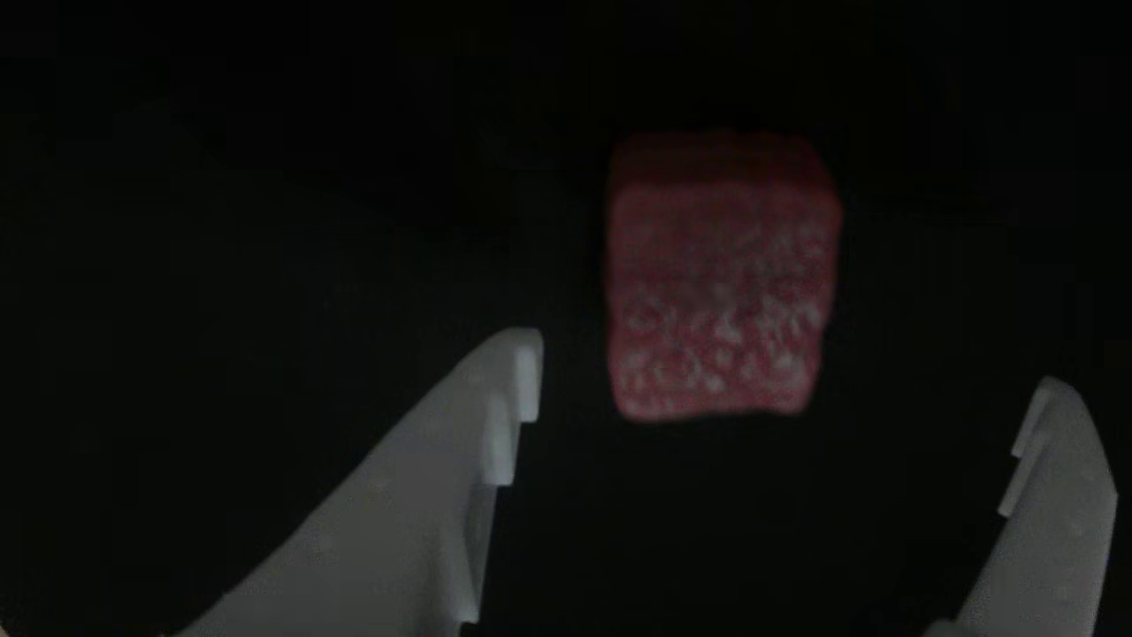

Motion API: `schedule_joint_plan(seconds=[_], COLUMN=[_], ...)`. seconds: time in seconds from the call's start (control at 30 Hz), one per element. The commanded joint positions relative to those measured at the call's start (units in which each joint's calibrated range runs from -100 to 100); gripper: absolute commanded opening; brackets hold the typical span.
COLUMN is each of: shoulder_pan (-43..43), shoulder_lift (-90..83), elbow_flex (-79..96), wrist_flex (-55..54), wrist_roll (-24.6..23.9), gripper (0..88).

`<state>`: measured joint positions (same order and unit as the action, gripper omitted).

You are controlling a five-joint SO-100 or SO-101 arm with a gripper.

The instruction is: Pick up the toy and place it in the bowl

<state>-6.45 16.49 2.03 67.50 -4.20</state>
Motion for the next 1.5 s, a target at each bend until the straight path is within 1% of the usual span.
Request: schedule_joint_plan(seconds=[0.0,0.17,0.4,0.53,0.57,0.6,0.67,0.9,1.03,1.17,1.27,1.33,1.37,1.47], shoulder_pan=[0.0,-0.1,-0.2,-0.5,-0.9,-1.0,-1.1,-1.5,-1.7,-2.4,-5.1,-7.5,-10.0,-13.8], shoulder_lift=[3.2,8.6,13.1,13.7,13.9,14.0,14.0,13.8,12.7,6.8,-0.9,-4.6,-8.3,-13.4], elbow_flex=[-5.0,-8.2,-7.7,-7.8,-7.9,-7.8,-7.6,-7.5,-8.6,-9.9,-9.3,-8.6,-7.0,-4.3], wrist_flex=[-0.2,-0.1,-0.1,-0.1,-0.1,-0.1,-0.1,0.2,2.7,4.6,4.6,4.7,4.1,3.0], wrist_roll=[0.2,0.2,0.2,0.3,0.3,0.3,0.0,0.1,0.3,0.3,0.7,2.4,3.5,3.7], gripper=[37.9,37.9,36.7,14.4,4.1,1.3,3.0,2.4,2.4,2.3,2.3,2.3,2.3,2.3])
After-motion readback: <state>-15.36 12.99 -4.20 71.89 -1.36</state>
